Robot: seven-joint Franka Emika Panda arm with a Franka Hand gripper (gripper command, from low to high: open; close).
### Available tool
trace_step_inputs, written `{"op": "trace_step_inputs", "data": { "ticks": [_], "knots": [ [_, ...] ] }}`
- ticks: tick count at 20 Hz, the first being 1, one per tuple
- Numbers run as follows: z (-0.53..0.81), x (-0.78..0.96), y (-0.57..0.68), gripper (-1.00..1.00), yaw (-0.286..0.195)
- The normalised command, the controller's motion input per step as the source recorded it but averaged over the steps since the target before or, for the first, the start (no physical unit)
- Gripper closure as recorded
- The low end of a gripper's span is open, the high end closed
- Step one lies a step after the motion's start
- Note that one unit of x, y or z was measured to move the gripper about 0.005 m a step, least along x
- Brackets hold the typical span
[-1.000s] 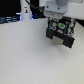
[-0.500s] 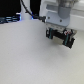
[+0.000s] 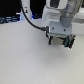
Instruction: Open the kcup holder, insert the kcup into the holder, and close the kcup holder
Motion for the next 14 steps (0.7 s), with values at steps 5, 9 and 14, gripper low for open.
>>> {"op": "trace_step_inputs", "data": {
  "ticks": [5,9,14],
  "knots": [
    [0.01,-0.35,0.40,-1.00,0.135],
    [0.02,-0.33,0.49,-1.00,0.112],
    [0.05,-0.43,0.53,-1.00,0.103]
  ]
}}
